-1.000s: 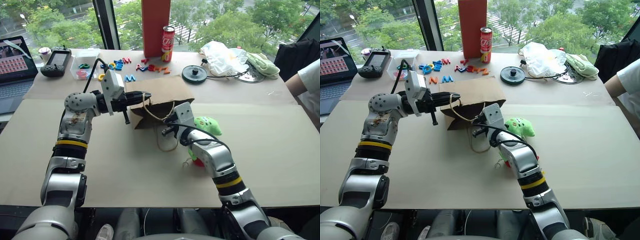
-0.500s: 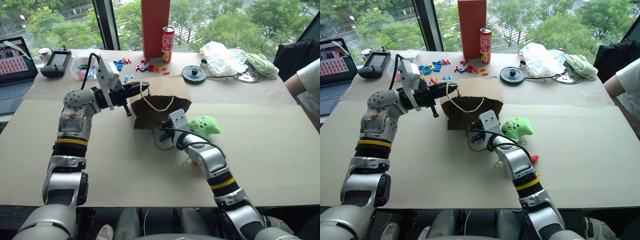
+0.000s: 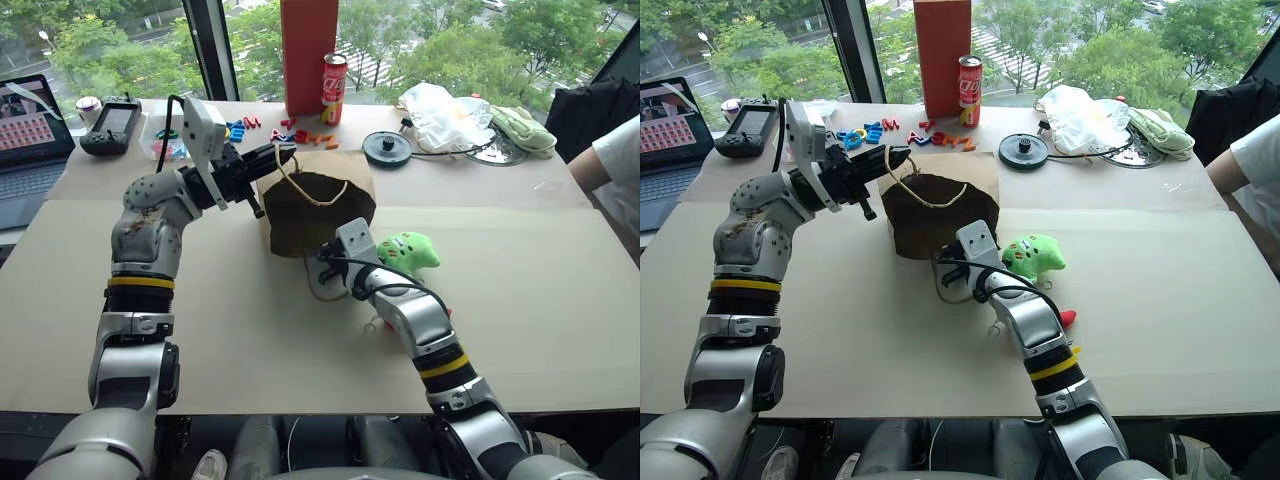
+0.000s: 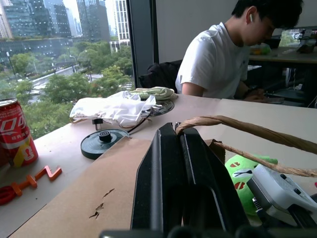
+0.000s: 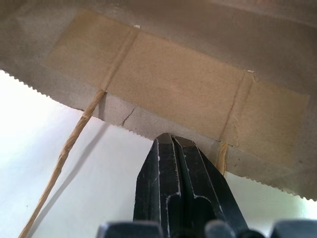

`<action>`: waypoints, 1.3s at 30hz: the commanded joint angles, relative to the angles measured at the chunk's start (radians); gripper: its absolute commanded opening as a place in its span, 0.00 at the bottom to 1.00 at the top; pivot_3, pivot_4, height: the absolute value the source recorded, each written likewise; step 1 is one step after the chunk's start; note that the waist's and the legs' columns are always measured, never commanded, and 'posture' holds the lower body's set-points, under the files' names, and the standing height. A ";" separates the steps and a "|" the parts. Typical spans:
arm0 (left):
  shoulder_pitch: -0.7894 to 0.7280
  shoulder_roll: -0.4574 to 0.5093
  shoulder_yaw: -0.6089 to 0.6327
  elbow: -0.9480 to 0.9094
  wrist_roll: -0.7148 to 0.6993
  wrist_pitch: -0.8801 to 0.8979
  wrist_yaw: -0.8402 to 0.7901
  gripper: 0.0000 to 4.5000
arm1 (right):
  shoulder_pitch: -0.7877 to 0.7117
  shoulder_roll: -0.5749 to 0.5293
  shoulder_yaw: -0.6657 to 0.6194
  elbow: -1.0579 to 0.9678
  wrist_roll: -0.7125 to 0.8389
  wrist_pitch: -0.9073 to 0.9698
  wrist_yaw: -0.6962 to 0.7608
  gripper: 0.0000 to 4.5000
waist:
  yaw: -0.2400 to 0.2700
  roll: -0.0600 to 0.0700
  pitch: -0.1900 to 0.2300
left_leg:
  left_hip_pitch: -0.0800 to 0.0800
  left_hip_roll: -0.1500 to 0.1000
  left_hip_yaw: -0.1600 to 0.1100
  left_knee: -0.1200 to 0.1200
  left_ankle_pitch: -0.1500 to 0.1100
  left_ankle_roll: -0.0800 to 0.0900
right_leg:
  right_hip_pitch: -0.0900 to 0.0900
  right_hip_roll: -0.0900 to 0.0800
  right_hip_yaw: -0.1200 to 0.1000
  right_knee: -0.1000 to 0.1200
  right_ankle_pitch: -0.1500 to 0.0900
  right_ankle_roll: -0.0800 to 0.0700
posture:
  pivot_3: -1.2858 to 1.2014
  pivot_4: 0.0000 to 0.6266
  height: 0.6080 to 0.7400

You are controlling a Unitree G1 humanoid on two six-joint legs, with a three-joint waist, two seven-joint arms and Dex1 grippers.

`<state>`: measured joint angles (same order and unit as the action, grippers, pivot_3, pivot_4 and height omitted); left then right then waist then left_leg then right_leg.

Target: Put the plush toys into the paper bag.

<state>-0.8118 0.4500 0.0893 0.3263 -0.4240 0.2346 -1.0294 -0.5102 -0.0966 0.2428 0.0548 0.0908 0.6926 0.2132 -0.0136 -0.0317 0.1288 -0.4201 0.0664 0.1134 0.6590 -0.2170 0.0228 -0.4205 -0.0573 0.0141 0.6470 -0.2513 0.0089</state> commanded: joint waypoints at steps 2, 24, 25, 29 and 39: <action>-0.005 0.004 0.007 -0.015 0.005 -0.023 0.007 0.00 | 0.011 -0.041 -0.052 -0.174 0.004 0.085 0.003 0.01 | 0.002 0.000 0.000 | -0.001 0.000 0.000 0.000 0.000 0.000 | 0.000 0.000 0.000 0.000 0.000 0.000 | 0.52 0.24 0.99; -0.018 -0.015 0.003 0.034 0.026 -0.048 -0.002 0.00 | 0.116 -0.176 -0.311 -0.570 0.058 0.477 -0.057 0.97 | 0.001 0.000 0.000 | -0.002 -0.001 0.000 0.000 0.000 0.000 | -0.001 0.000 0.000 -0.005 0.000 0.000 | 0.52 0.24 0.99; -0.019 -0.016 0.003 0.035 0.026 -0.048 -0.002 0.00 | 0.125 -0.186 -0.300 -0.565 0.053 0.488 -0.063 0.97 | -0.001 0.000 0.000 | -0.002 -0.001 0.000 -0.001 0.000 0.000 | -0.001 0.000 0.000 -0.005 0.000 0.000 | 0.52 0.24 0.99; -0.026 -0.019 0.003 0.042 0.027 -0.050 -0.003 0.00 | 0.152 -0.171 -0.288 -0.538 0.047 0.544 -0.093 0.97 | -0.004 0.000 0.000 | -0.002 0.000 0.000 -0.001 0.000 0.000 | -0.002 0.000 0.000 -0.005 0.000 0.000 | 0.52 0.24 0.99; -0.032 -0.024 0.003 0.045 0.028 -0.051 -0.002 0.00 | 0.158 -0.146 -0.278 -0.472 0.034 0.518 -0.114 0.74 | -0.001 0.000 0.000 | -0.001 -0.001 -0.001 0.000 0.000 0.000 | -0.001 0.000 0.000 -0.005 0.000 0.000 | 0.52 0.24 0.99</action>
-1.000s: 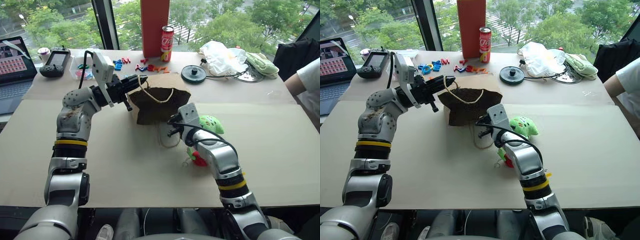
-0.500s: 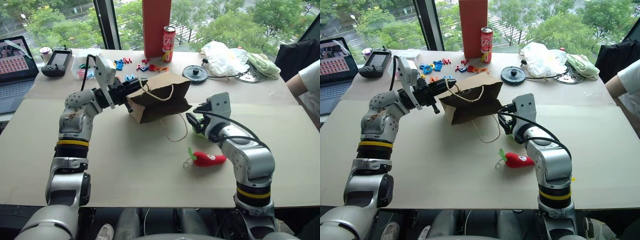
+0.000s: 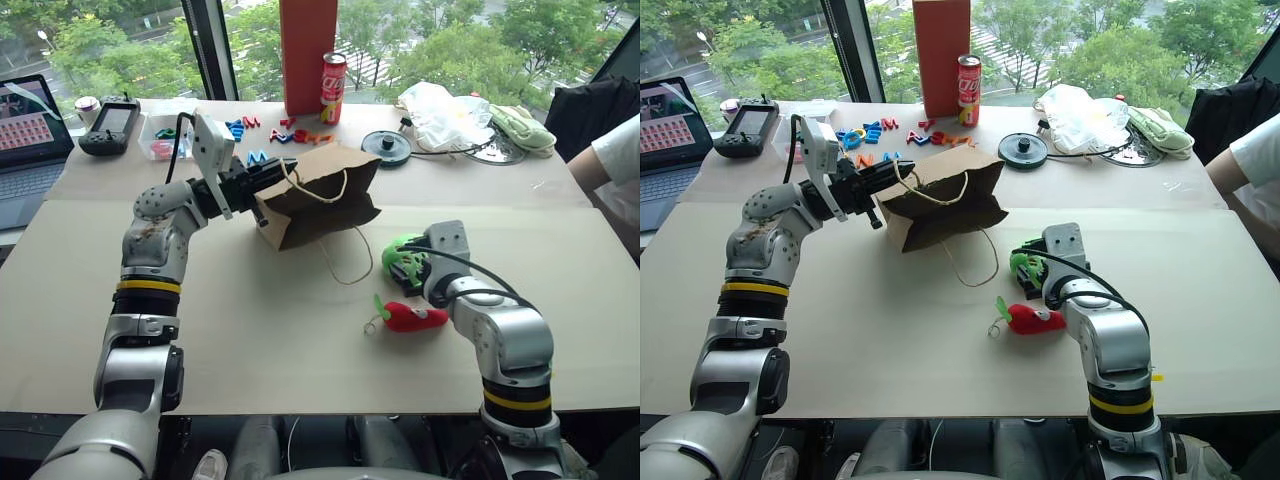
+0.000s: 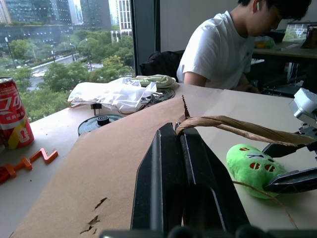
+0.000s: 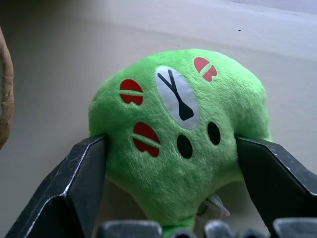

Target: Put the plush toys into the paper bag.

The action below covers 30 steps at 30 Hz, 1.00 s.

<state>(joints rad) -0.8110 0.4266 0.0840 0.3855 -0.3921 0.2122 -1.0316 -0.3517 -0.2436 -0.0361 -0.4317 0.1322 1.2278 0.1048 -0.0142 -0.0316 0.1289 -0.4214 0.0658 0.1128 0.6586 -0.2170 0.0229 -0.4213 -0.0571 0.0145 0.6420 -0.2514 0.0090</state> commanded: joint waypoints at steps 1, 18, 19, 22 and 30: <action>-0.033 0.000 0.009 -0.014 -0.004 -0.029 0.000 0.00 | 0.004 -0.004 0.009 0.016 -0.010 -0.020 -0.004 0.67 | 0.000 0.000 0.000 | 0.000 0.000 0.000 0.000 0.000 0.000 | 0.000 0.000 0.000 0.000 0.000 0.000 | 0.52 0.24 0.99; -0.055 -0.004 0.008 0.020 -0.003 -0.037 -0.001 0.00 | -0.058 -0.051 0.009 -0.099 0.016 -0.145 0.060 0.21 | -0.001 0.000 0.000 | 0.000 0.000 0.000 0.000 0.000 0.000 | 0.000 0.000 0.000 0.000 0.000 0.000 | 0.52 0.24 0.99; -0.057 -0.005 0.007 0.023 -0.003 -0.037 0.000 0.00 | -0.076 -0.054 -0.003 -0.122 0.028 -0.141 0.069 0.21 | -0.002 0.001 0.000 | 0.000 0.000 0.000 0.000 0.000 0.000 | -0.001 0.000 0.000 0.000 0.000 0.000 | 0.52 0.24 0.99; -0.061 -0.008 0.005 0.028 -0.001 -0.039 -0.001 0.00 | -0.129 -0.046 -0.042 -0.173 0.065 -0.122 0.088 0.21 | -0.001 0.001 0.000 | 0.000 0.000 -0.001 0.000 0.000 0.000 | -0.001 0.000 0.000 0.000 0.000 0.000 | 0.52 0.24 0.99; -0.066 -0.014 0.000 0.034 0.002 -0.042 -0.007 0.00 | -0.234 -0.080 -0.030 -0.234 0.153 -0.047 0.150 0.21 | 0.002 0.001 0.000 | -0.001 0.000 -0.001 0.000 0.000 0.000 | 0.000 0.000 0.000 0.000 0.000 0.000 | 0.52 0.24 0.99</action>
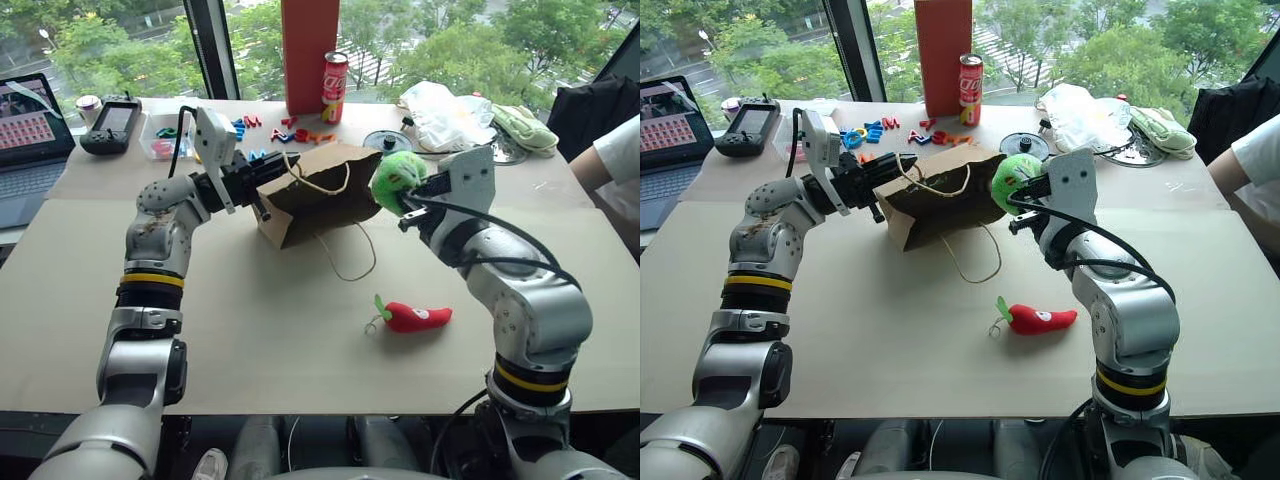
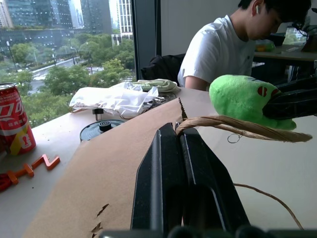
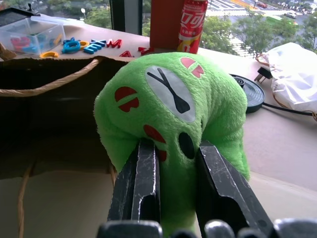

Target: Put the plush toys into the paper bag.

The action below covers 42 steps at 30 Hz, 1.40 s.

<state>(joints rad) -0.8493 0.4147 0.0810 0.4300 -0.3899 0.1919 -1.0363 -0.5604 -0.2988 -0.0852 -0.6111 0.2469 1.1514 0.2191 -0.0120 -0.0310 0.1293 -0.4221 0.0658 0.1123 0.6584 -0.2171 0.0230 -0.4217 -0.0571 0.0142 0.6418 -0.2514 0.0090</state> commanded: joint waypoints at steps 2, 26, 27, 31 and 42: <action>-0.029 -0.002 0.002 -0.010 0.000 -0.021 -0.003 0.00 | -0.029 -0.039 0.048 -0.062 0.045 0.039 0.047 0.21 | 0.000 0.000 0.000 | 0.000 0.000 0.000 0.000 0.000 0.000 | 0.000 0.000 0.000 0.000 0.000 0.000 | 0.52 0.24 0.99; -0.046 -0.019 -0.019 0.002 0.002 -0.025 -0.034 0.00 | -0.188 -0.028 0.245 0.196 -0.026 0.070 0.003 0.21 | -0.004 0.000 0.000 | 0.000 0.000 0.000 0.000 0.000 0.000 | -0.001 0.000 0.000 0.000 0.000 0.000 | 0.52 0.24 0.99; -0.046 -0.022 -0.021 0.001 0.002 -0.025 -0.036 0.00 | -0.213 -0.022 0.255 0.216 -0.030 0.069 0.003 0.21 | -0.005 0.000 0.000 | 0.000 0.000 0.000 0.000 0.000 0.000 | -0.001 0.000 0.000 0.000 0.000 0.000 | 0.52 0.24 0.99; -0.046 -0.031 -0.031 0.001 0.002 -0.025 -0.047 0.00 | -0.309 -0.011 0.317 0.306 -0.053 0.058 0.017 0.21 | -0.004 0.000 0.000 | 0.000 0.000 0.000 0.000 0.000 0.000 | -0.001 0.000 0.000 0.000 0.000 0.000 | 0.52 0.24 0.99; -0.052 -0.041 -0.040 0.006 0.003 -0.025 -0.062 0.00 | -0.399 0.093 0.373 0.674 -0.170 -0.131 -0.035 0.21 | -0.002 0.000 0.000 | -0.002 0.000 0.001 -0.001 0.000 0.000 | -0.001 0.000 -0.001 0.003 0.000 0.000 | 0.52 0.24 0.99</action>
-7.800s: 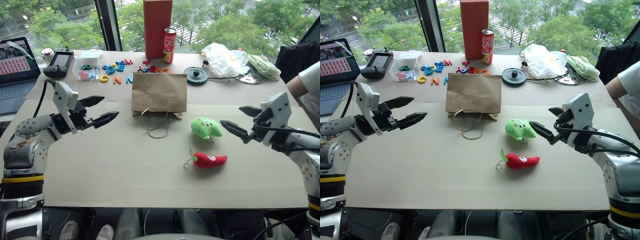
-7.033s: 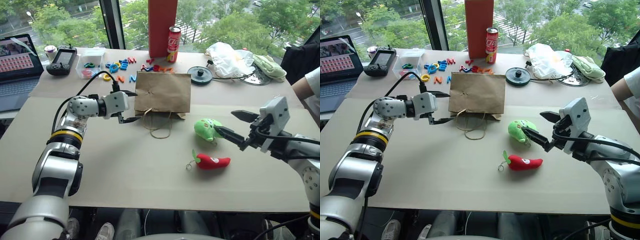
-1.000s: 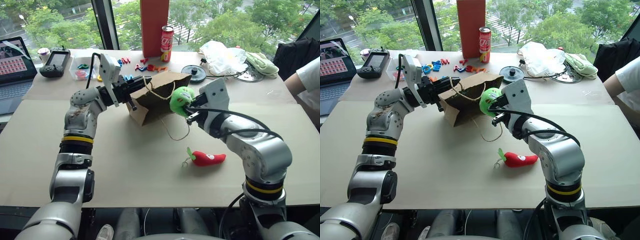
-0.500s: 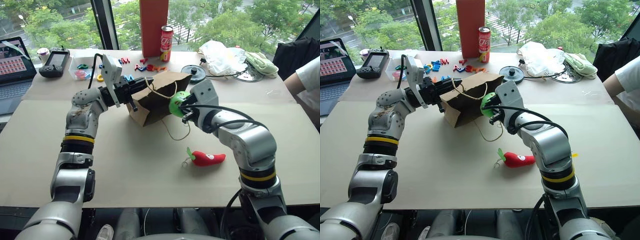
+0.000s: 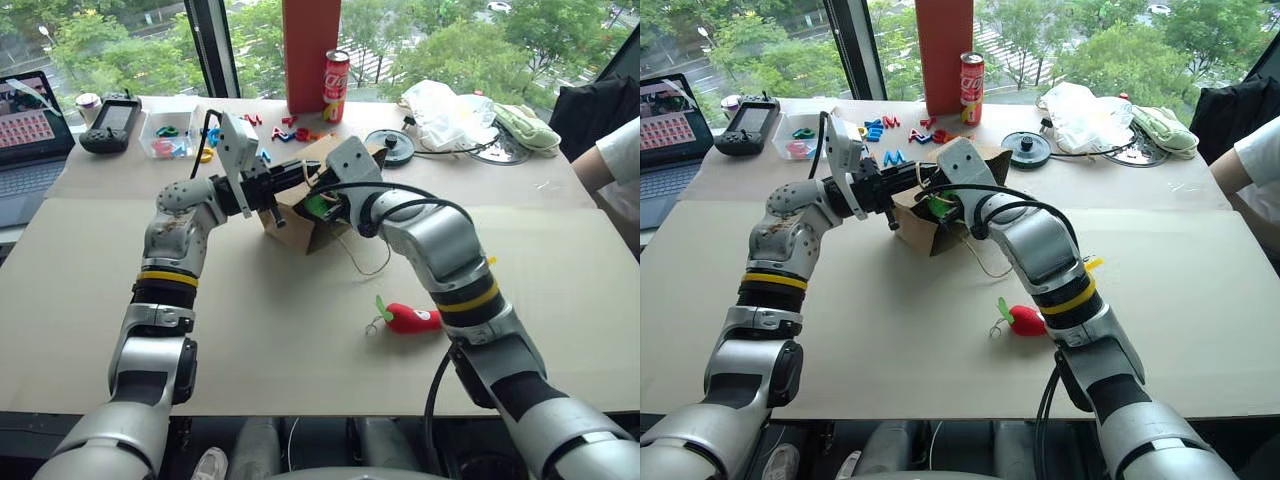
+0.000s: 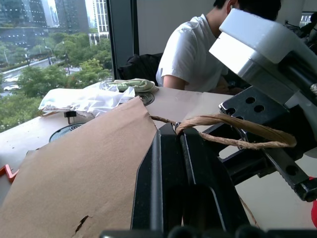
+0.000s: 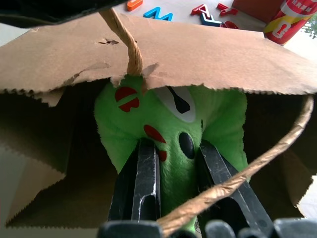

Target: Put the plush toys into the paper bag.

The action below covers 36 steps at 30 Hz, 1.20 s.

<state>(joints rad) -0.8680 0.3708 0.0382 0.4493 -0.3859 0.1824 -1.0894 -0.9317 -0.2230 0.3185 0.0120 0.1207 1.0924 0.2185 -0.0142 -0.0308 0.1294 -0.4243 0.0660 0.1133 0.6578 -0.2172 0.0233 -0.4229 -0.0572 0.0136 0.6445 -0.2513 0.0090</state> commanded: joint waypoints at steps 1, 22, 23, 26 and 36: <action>-0.034 0.003 0.002 -0.013 -0.001 -0.016 -0.011 0.00 | -0.029 0.025 -0.038 0.075 -0.052 -0.085 -0.044 0.21 | 0.000 0.000 0.000 | 0.000 0.000 0.000 0.000 0.000 0.000 | 0.000 0.000 0.000 0.000 0.000 0.000 | 0.52 0.24 0.99; -0.028 0.006 0.009 -0.015 0.007 -0.014 -0.007 0.00 | 0.033 0.084 -0.246 -0.151 -0.025 -0.005 -0.091 0.85 | 0.000 0.001 0.000 | 0.000 0.000 0.000 -0.001 0.000 0.000 | 0.000 0.000 0.000 0.000 0.000 0.000 | 0.52 0.24 0.99; -0.028 0.006 0.010 -0.015 0.006 -0.014 -0.006 0.00 | 0.051 0.064 -0.251 -0.196 -0.015 0.026 -0.073 0.85 | 0.001 0.001 0.000 | 0.000 0.000 0.000 -0.001 0.000 0.000 | 0.000 0.000 0.000 0.000 0.000 0.000 | 0.52 0.24 0.99; -0.026 0.008 0.013 -0.014 0.005 -0.015 -0.004 0.00 | 0.110 -0.013 -0.264 -0.329 0.024 0.110 -0.015 0.85 | 0.002 0.001 0.000 | 0.000 0.000 0.000 -0.001 0.000 0.000 | 0.000 0.000 0.000 -0.001 0.000 0.000 | 0.52 0.24 0.99; -0.016 0.014 0.017 -0.016 0.003 -0.018 -0.005 0.00 | 0.340 -0.335 -0.315 -0.665 0.215 0.290 0.233 0.85 | 0.002 0.001 0.000 | 0.000 0.000 -0.001 -0.002 0.000 0.000 | 0.000 0.000 0.000 -0.003 0.000 0.000 | 0.52 0.24 0.99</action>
<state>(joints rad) -0.8679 0.3759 0.0407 0.4493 -0.3772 0.1806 -1.0920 -0.6142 -0.5158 0.0413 -0.5796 0.2908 1.3537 0.3978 -0.0120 -0.0301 0.1298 -0.4244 0.0660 0.1125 0.6562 -0.2177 0.0239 -0.4225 -0.0573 0.0135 0.6410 -0.2514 0.0091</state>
